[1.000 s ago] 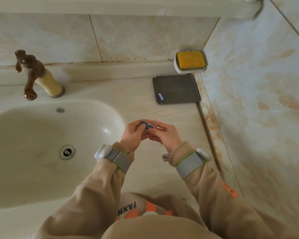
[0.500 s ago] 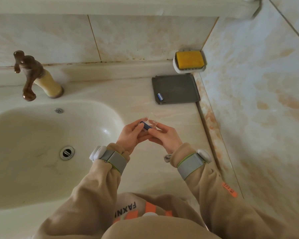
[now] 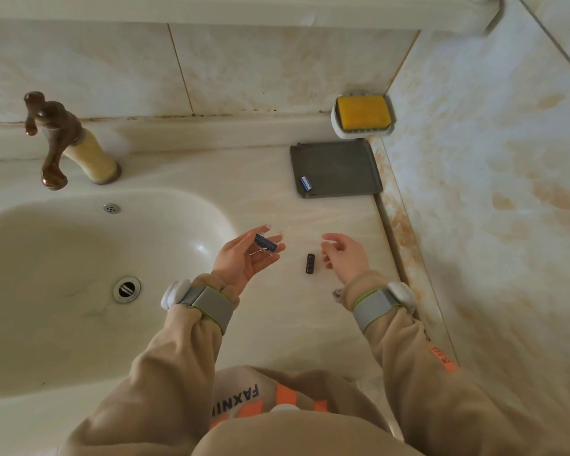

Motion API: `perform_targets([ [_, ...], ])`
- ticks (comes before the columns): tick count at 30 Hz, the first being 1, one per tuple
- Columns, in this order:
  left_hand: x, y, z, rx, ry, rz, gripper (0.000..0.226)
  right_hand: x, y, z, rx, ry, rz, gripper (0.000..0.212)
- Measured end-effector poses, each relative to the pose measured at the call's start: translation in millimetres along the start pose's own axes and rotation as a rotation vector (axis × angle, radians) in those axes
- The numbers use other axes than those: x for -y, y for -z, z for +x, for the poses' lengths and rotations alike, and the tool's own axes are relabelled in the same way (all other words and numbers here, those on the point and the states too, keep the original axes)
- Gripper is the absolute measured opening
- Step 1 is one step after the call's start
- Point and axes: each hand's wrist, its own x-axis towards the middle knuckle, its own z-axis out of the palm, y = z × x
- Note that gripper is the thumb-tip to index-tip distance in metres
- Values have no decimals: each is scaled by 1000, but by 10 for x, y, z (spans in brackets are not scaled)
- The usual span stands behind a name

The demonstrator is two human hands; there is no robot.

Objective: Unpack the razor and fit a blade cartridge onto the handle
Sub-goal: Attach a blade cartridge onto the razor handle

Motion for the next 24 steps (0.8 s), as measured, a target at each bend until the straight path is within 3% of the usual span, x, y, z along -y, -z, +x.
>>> perform_targets([
  [3,5,37,21,-15,13,-8,28,-190,54,91,28,50,-397,39],
  [7,48,60,32,-40,45,-15,28,-261,-67,48,161,129,-537,63],
  [10,74,92,25,-47,57,-2,27,-267,-138,69,206,198,-626,61],
  [15,113,100,23,-54,83,11,27,-243,-174,73,197,266,-661,39],
  [20,126,84,25,-38,107,50,30,-265,-158,68,156,286,-702,36],
  [24,147,106,28,-51,126,73,31,-246,-92,90,159,267,-547,37],
])
